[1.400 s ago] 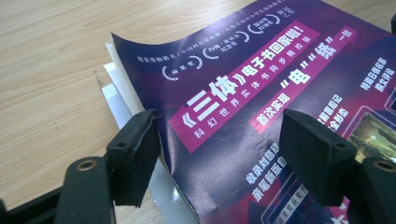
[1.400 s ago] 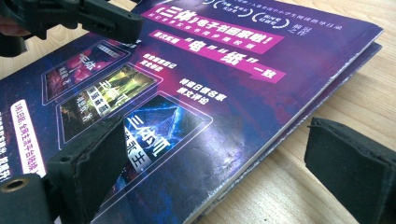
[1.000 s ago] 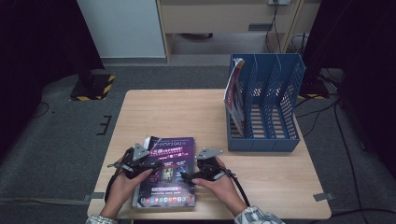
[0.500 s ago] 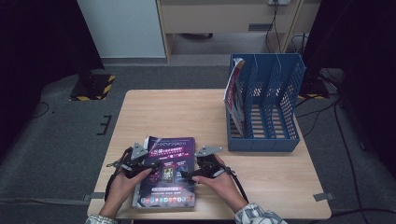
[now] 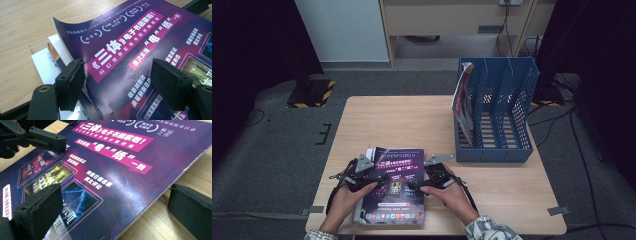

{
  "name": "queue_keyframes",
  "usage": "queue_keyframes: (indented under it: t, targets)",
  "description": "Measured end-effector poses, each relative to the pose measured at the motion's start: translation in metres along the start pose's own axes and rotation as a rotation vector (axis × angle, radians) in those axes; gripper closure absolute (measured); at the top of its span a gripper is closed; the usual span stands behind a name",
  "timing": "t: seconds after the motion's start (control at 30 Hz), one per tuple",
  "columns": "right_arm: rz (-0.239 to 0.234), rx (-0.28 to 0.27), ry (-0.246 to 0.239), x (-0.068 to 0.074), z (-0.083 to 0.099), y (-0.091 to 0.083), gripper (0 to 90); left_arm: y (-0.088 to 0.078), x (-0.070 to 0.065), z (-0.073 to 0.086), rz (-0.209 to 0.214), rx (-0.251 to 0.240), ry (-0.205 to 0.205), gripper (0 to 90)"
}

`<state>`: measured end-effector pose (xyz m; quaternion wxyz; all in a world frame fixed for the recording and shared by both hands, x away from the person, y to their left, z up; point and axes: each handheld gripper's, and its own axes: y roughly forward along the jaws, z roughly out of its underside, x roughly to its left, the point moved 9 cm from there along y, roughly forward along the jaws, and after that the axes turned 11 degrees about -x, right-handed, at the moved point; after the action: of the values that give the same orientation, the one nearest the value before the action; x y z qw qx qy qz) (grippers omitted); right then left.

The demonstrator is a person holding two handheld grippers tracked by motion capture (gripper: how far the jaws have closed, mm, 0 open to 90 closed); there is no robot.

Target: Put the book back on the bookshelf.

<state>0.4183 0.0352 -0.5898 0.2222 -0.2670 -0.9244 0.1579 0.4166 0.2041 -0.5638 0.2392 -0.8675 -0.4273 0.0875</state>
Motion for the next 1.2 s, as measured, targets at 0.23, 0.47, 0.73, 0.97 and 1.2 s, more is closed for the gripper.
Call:
queue_keyframes:
  t: [0.23,0.47,0.73,0.97,1.2]
  targets:
    - [-0.012,0.010,0.027,-0.004,-0.003,0.008,1.1,0.000,0.000,0.001,-0.011,-0.001,-0.008,25.5]
    - [-0.006,0.007,0.028,-0.005,-0.006,0.004,7.0,0.000,0.001,0.001,-0.013,-0.004,-0.017,24.8]
    - [0.012,-0.064,-0.008,0.001,-0.024,-0.007,15.9,0.000,0.003,0.003,-0.012,-0.007,-0.042,23.4]
    - [-0.036,-0.078,-0.036,0.013,-0.037,-0.004,18.9,-0.001,0.004,0.004,-0.011,-0.010,-0.051,23.0]
    - [-0.087,-0.015,-0.048,0.027,-0.031,0.018,22.7,-0.002,0.004,0.004,-0.012,-0.015,-0.053,22.8]
